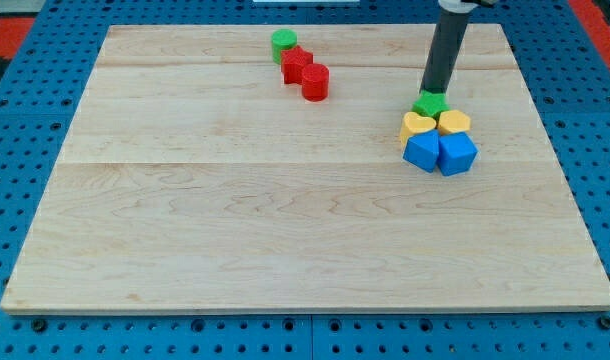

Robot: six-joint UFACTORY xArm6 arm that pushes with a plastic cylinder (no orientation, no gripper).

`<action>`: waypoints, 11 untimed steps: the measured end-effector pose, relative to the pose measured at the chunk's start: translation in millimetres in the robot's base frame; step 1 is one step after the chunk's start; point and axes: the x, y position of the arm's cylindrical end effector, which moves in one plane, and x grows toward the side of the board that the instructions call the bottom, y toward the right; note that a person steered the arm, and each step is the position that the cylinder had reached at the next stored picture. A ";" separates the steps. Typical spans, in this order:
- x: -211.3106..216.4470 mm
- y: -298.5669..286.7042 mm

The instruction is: Slide the green circle slightly left

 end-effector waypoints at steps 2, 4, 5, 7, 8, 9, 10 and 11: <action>-23.7 2.7; -84.4 -64.0; -87.4 -125.5; -129.8 -173.7; -135.9 -212.1; -114.9 -199.5; -100.1 -156.3; -71.3 -160.9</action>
